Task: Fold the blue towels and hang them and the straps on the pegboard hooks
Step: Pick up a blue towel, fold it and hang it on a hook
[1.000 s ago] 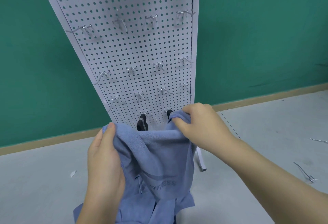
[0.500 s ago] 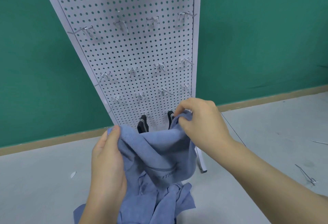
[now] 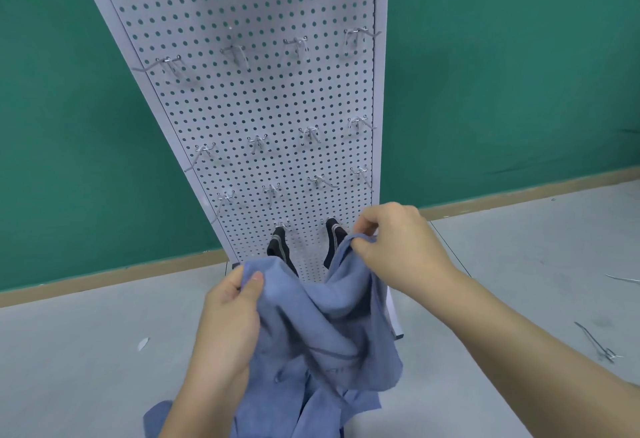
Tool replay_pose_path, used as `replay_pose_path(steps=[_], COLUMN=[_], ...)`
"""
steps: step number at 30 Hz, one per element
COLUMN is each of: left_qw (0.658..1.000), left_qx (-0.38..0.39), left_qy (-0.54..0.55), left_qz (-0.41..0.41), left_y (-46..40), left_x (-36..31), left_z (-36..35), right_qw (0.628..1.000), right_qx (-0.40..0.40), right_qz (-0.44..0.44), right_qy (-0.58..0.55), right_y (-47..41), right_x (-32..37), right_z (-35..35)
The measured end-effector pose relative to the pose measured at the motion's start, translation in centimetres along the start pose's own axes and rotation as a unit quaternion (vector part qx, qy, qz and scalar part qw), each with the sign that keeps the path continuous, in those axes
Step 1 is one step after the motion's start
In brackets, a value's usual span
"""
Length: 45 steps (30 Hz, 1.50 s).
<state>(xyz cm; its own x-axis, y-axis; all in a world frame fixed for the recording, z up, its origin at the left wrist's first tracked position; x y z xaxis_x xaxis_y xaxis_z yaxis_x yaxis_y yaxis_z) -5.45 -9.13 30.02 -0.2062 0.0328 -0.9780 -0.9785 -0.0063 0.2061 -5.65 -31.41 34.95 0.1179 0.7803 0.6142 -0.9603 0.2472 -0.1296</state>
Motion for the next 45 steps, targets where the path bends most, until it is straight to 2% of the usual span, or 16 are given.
replay_pose_path(steps=[3, 7, 9, 13, 15, 16, 17, 19, 21, 23, 29, 33, 36, 39, 45], left_qw=[0.999, 0.992, 0.986, 0.976, 0.974, 0.974, 0.976, 0.978, 0.977, 0.976, 0.971, 0.967, 0.963, 0.968, 0.983], left_qx=[-0.024, -0.058, -0.073, -0.096, -0.092, -0.087, -0.085, -0.087, -0.105, -0.114, -0.112, -0.088, -0.035, 0.004, -0.038], left_qy=[0.043, 0.116, 0.153, 0.195, 0.206, 0.206, 0.201, 0.187, 0.182, 0.183, 0.212, 0.240, 0.268, 0.250, 0.179], left_qz=[-0.002, 0.002, 0.008, -0.006, -0.016, -0.023, -0.025, -0.024, -0.025, -0.027, -0.021, -0.018, 0.000, 0.021, 0.005], left_y=[0.0, 0.0, 0.0, 0.7, 1.1, 1.2, 1.3, 1.3, 1.3, 1.3, 0.8, 0.3, 0.4, 0.7, 0.6], left_x=[-0.8, -1.8, -2.1, -2.9, -3.1, -3.2, -3.2, -3.1, -2.7, -2.7, -2.4, -2.4, -3.0, -3.3, -2.8], left_z=[0.7, 2.0, 2.6, 3.3, 3.2, 3.2, 3.1, 3.0, 3.2, 3.3, 3.9, 4.7, 4.3, 3.6, 3.8], right_qw=[0.988, 0.912, 0.876, 0.800, 0.757, 0.747, 0.751, 0.792, 0.853, 0.877, 0.868, 0.870, 0.864, 0.853, 0.844], right_qx=[0.047, 0.116, 0.110, 0.047, 0.043, 0.050, 0.059, 0.067, 0.032, -0.002, 0.007, 0.042, 0.053, 0.050, 0.024], right_qz=[-0.079, -0.169, -0.188, -0.204, -0.217, -0.224, -0.226, -0.217, -0.185, -0.154, -0.146, -0.159, -0.189, -0.204, -0.234], right_qy=[-0.123, -0.356, -0.431, -0.562, -0.615, -0.624, -0.618, -0.567, -0.487, -0.455, -0.475, -0.465, -0.464, -0.477, -0.483], right_y=[-0.7, -1.0, -1.3, -2.1, -2.0, -1.9, -1.7, -1.5, -1.6, -1.6, -1.6, -1.8, -1.8, -1.8, -1.5], right_x=[-1.2, -1.5, -1.9, -3.0, -3.0, -2.9, -2.8, -2.8, -3.1, -3.0, -2.7, -2.8, -2.9, -2.7, -2.6], right_z=[0.4, 1.2, 1.5, 2.1, 2.2, 2.1, 2.0, 1.6, 1.7, 2.2, 2.3, 2.2, 1.8, 1.3, 1.6])
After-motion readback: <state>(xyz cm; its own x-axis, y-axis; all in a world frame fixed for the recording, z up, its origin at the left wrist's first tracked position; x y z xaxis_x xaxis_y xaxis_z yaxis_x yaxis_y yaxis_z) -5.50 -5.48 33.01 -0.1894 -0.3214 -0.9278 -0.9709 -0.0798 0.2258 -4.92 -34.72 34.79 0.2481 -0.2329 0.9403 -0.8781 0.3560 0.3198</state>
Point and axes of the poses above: each hand's wrist, its own y-axis away from the middle knuckle, its own z-axis out of the back of the hand, x = y × z, the point moved 4 cm from there along -y, towards the middle knuckle, and after that the axes turned 2 degrees about x, right-handed, at the moved point
